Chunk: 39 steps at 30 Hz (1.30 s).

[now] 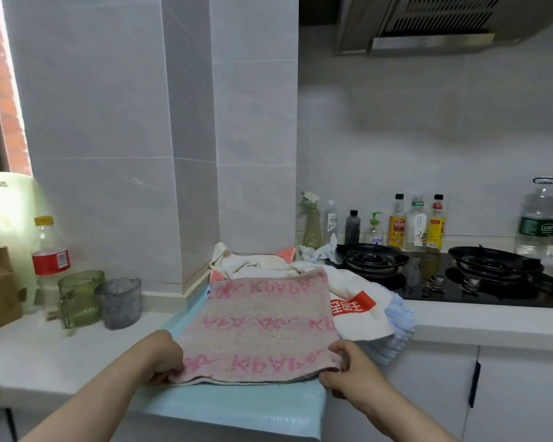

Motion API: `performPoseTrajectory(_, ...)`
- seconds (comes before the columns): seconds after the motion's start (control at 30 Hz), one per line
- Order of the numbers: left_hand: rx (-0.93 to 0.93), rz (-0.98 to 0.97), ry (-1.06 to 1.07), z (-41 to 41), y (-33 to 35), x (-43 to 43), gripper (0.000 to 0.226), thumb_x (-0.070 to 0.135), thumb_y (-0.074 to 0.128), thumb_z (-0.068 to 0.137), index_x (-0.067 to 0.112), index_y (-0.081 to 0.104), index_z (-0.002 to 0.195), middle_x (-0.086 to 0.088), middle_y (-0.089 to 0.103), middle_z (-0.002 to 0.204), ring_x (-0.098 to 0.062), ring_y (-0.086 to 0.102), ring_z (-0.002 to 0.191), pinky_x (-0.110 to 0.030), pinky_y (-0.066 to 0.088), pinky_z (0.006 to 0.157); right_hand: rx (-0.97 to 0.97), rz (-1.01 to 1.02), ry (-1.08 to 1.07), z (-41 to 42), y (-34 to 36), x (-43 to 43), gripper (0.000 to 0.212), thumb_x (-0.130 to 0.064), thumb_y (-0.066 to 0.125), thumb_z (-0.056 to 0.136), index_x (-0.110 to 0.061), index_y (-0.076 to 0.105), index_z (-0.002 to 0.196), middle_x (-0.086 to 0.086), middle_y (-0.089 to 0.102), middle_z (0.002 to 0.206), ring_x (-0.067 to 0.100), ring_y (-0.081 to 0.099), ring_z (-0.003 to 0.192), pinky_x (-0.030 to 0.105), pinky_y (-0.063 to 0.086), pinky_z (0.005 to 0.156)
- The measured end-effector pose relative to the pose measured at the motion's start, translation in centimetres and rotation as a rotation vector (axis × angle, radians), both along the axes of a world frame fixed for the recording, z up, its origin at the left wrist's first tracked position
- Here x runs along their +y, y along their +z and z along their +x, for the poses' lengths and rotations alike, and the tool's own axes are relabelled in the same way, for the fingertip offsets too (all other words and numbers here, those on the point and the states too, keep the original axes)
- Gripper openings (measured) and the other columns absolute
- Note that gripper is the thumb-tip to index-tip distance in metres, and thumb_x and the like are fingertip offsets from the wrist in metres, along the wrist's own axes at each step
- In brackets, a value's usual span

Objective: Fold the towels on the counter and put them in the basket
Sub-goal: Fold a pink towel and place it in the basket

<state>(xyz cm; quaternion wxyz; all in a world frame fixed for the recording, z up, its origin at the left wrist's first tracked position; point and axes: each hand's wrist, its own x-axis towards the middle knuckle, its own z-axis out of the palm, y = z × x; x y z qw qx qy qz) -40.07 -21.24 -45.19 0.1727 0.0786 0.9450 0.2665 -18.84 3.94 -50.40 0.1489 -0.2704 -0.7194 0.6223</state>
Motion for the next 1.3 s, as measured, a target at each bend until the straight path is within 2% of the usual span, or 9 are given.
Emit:
performPoseTrajectory(0.2,-0.027,0.021,0.019,0.2,0.5,-1.0,0.011,-0.005,0.047,0.076,-0.003,0.057,0.08,-0.013,0.051,0.056,-0.02,0.041,0.038,-0.018,0.027,0.043,0.095,0.147,-0.194,-0.2,-0.3,0.4,0.018,0.001,0.056,0.081,-0.015,0.065,0.084,0.002,0.06,0.069,0.016,0.048,0.058,0.028,0.037,0.058)
performPoseTrajectory(0.3,-0.098,0.003,-0.041,1.4,0.9,-0.8,0.011,0.011,0.063,0.076,0.005,0.058,0.069,-0.009,0.05,0.047,-0.02,0.042,0.038,-0.019,0.03,0.045,0.097,0.114,-0.237,-0.2,0.1,0.6,0.015,-0.001,0.055,0.084,-0.014,0.061,0.091,0.005,0.057,0.072,0.016,0.045,0.052,0.024,0.034,0.048)
performPoseTrajectory(0.47,0.03,-0.214,-0.117,1.9,0.6,0.3,0.007,0.017,0.059,0.085,0.01,0.056,0.084,-0.006,0.059,0.074,-0.022,0.055,0.062,-0.023,0.043,0.052,0.186,-0.028,-0.22,0.2,0.1,0.0,0.022,0.002,0.065,0.082,-0.007,0.045,0.084,0.013,0.05,0.064,0.018,0.043,0.048,0.025,0.041,0.044)
performPoseTrajectory(0.6,0.081,-0.232,-0.135,1.7,0.4,0.4,0.012,0.006,0.046,0.088,0.012,0.056,0.087,-0.006,0.052,0.073,-0.022,0.051,0.068,-0.02,0.037,0.045,0.17,-0.125,-0.15,1.2,0.5,-0.2,0.023,0.016,0.059,0.078,-0.005,0.049,0.08,0.014,0.049,0.058,0.02,0.045,0.05,0.031,0.049,0.054)
performPoseTrajectory(0.73,0.19,-0.277,-0.096,1.5,0.6,0.1,0.016,0.008,0.043,0.092,0.012,0.052,0.105,-0.004,0.051,0.089,-0.023,0.059,0.091,-0.021,0.043,0.056,0.034,0.076,-0.168,2.0,0.8,0.0,0.022,0.01,0.058,0.074,-0.008,0.045,0.073,0.012,0.048,0.05,0.019,0.042,0.042,0.026,0.036,0.045)
performPoseTrajectory(0.93,0.119,-0.243,-0.074,2.0,0.6,-0.6,0.009,0.007,0.046,0.091,0.01,0.054,0.093,-0.005,0.05,0.081,-0.021,0.055,0.076,-0.019,0.043,0.05,-0.273,0.71,-0.135,3.0,1.4,-0.9,0.014,-0.017,0.047,0.081,-0.023,0.037,0.074,-0.006,0.053,0.075,0.009,0.046,0.065,0.024,0.031,0.051)
performPoseTrajectory(1.0,0.064,-0.233,-0.057,2.2,0.5,-0.5,0.006,0.007,0.05,0.085,0.009,0.053,0.08,-0.006,0.052,0.075,-0.02,0.057,0.064,-0.019,0.044,0.045,-0.283,0.745,-0.1,3.1,1.5,-1.1,0.018,-0.017,0.043,0.084,-0.027,0.032,0.074,-0.009,0.046,0.075,0.006,0.04,0.065,0.022,0.028,0.052)
performPoseTrajectory(1.13,0.054,-0.223,-0.073,2.9,0.7,0.1,0.017,0.01,0.054,0.083,0.007,0.058,0.099,-0.011,0.06,0.09,-0.025,0.064,0.076,-0.03,0.056,0.063,-0.307,0.731,-0.064,3.2,0.9,-0.8,0.017,-0.015,0.04,0.088,-0.025,0.027,0.082,-0.011,0.041,0.074,0.008,0.04,0.067,0.018,0.029,0.053)
performPoseTrajectory(1.3,0.129,-0.202,-0.078,2.3,0.2,0.0,0.013,0.004,0.048,0.085,0.008,0.057,0.094,-0.008,0.054,0.08,-0.023,0.059,0.073,-0.024,0.047,0.056,-0.268,0.516,-0.088,2.9,-0.1,-0.2,0.01,-0.012,0.045,0.075,-0.019,0.038,0.077,0.004,0.063,0.078,0.017,0.051,0.066,0.028,0.038,0.059)
